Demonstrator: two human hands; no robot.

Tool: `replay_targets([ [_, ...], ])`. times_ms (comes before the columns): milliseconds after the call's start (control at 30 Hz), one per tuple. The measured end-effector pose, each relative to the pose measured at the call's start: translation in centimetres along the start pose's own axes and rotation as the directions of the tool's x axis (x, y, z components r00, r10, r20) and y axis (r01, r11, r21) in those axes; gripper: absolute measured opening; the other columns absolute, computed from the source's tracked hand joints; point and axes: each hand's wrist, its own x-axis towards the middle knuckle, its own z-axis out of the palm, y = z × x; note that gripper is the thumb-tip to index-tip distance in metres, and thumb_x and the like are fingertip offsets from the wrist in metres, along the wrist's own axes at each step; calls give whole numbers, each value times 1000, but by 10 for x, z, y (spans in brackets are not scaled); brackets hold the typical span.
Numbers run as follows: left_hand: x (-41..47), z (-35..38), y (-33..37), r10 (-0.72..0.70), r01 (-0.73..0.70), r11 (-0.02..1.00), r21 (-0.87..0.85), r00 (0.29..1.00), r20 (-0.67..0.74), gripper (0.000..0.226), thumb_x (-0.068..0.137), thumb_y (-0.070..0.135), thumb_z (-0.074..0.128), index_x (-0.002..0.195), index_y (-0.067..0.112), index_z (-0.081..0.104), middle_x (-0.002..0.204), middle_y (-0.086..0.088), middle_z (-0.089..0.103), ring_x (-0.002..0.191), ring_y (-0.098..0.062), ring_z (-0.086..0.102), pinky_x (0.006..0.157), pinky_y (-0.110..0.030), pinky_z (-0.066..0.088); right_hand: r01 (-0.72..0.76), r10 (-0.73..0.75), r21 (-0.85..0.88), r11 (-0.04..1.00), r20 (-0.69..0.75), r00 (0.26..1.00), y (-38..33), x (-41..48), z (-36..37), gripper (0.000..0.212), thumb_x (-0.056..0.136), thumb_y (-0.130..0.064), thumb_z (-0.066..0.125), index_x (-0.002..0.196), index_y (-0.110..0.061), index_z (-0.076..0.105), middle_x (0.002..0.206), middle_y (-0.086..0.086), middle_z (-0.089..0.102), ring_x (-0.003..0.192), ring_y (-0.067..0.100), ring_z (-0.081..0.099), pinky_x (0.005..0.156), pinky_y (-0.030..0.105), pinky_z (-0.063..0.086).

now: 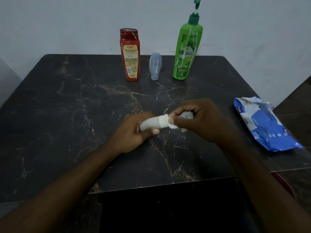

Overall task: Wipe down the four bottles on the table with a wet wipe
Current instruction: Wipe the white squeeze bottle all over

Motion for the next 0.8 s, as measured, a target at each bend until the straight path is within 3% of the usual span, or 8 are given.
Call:
replay_targets([
  [167,0,-1,-1,1,-1,1000,-16,1000,3,11,89,17,77,90,11,68,79,0,67,75,-15,64,65,-15,45,16,-16,-86,996,11,1000,2,3,0,9,81,-21,72,86,-29,72,80,-19,69,75,-2,65,67,8,46],
  [267,1,-1,0,-10,10,1000,-8,1000,2,10,89,16,78,91,13,68,82,2,68,77,-12,65,67,-13,45,20,-17,-50,999,47,999,0,2,-2,7,82,-20,75,87,-24,74,83,-14,72,75,1,67,67,11,49],
  [367,0,-1,1,2,-2,1000,-11,1000,13,12,89,15,77,90,20,67,85,8,67,77,-9,65,67,-11,44,18,-18,-1,1000,-12,1000,-3,8,-1,5,83,-18,76,88,-21,75,84,-13,73,74,2,67,66,12,49],
  [467,0,-2,4,1,-1,999,-38,1000,0,17,89,12,78,92,24,66,84,15,67,76,-5,64,68,-10,42,15,-18,-105,994,-20,1000,1,10,1,8,81,-22,73,86,-28,72,82,-17,71,74,-1,66,64,10,49],
  [633,1,-1,1,1,-1,1000,-28,1000,-6,12,87,24,75,91,15,68,84,8,67,76,-9,65,67,-14,45,-11,12,-21,1000,71,997,0,3,-3,6,82,-18,76,87,-21,76,82,-14,73,73,0,67,65,11,49],
  [800,-1,0,1,-9,9,999,-33,1000,-7,14,87,25,75,96,16,70,87,6,70,81,-11,67,70,-19,49,-15,16,14,1000,-53,998,1,14,3,10,83,-15,75,84,-25,74,83,-13,74,74,3,68,65,14,51],
])
